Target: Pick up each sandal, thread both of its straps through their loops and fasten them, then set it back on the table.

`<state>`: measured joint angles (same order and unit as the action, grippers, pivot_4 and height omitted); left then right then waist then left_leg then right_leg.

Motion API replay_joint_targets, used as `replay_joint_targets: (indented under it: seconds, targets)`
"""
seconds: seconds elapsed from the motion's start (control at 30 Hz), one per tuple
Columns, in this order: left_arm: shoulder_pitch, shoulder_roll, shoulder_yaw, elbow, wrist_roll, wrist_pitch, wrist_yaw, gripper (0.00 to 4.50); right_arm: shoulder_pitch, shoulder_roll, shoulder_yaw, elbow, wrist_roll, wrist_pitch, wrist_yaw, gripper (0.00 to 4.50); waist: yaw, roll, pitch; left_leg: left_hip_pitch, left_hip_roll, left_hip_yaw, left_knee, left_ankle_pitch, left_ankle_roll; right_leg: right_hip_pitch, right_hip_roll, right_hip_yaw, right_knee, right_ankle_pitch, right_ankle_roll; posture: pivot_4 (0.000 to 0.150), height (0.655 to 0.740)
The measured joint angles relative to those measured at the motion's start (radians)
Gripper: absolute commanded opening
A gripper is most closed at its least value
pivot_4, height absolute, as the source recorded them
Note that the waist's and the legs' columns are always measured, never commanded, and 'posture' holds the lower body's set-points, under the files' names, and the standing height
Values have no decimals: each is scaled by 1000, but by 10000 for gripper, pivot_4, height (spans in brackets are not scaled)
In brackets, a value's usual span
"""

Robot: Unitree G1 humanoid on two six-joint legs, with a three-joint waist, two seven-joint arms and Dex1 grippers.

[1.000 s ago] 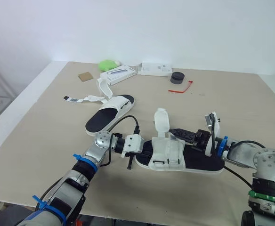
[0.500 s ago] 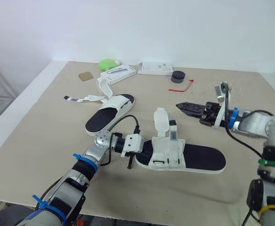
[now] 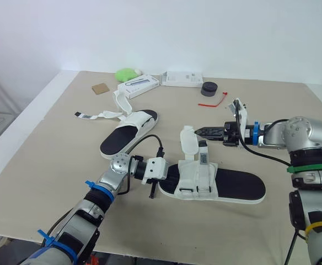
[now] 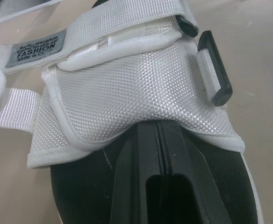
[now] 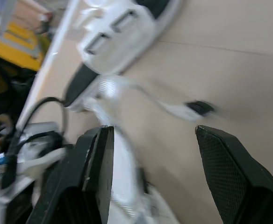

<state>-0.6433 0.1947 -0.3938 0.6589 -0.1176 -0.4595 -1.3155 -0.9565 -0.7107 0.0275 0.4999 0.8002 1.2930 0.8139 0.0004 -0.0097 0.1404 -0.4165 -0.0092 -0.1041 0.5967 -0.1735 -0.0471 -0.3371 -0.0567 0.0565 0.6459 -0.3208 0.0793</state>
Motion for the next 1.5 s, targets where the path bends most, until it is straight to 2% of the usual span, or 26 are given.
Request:
replay_joint_targets:
  seconds: [0.23,0.67,0.87,1.07,1.5]
  targets:
    - [3,0,0,-5,0,0,2,0,-65,17,8,54,-53,-1,113,30140,0,0,0,0,0,0,0,0,0,0,0,0,0,0,0,1500,7400]
    - [8,1,0,-11,0,0,8,0,-69,36,54,53,-120,30,253,30140,0,0,1,0,-1,-1,0,0,0,0,0,0,0,0,0,1500,7400]
    - [11,3,0,-12,0,0,13,0,-81,77,58,59,-160,13,261,30140,-1,1,0,0,-1,0,0,0,0,0,0,0,0,0,0,1500,7400]
    - [12,2,0,-13,0,0,16,0,-162,135,58,148,-211,-57,272,30140,-1,1,0,0,-1,0,0,0,-1,0,0,0,0,1,0,1500,7400]
    - [13,2,0,-13,0,0,22,0,-213,181,37,271,-293,-155,278,30140,-1,1,1,0,-1,-1,0,0,-1,0,0,0,0,2,0,1500,7400]
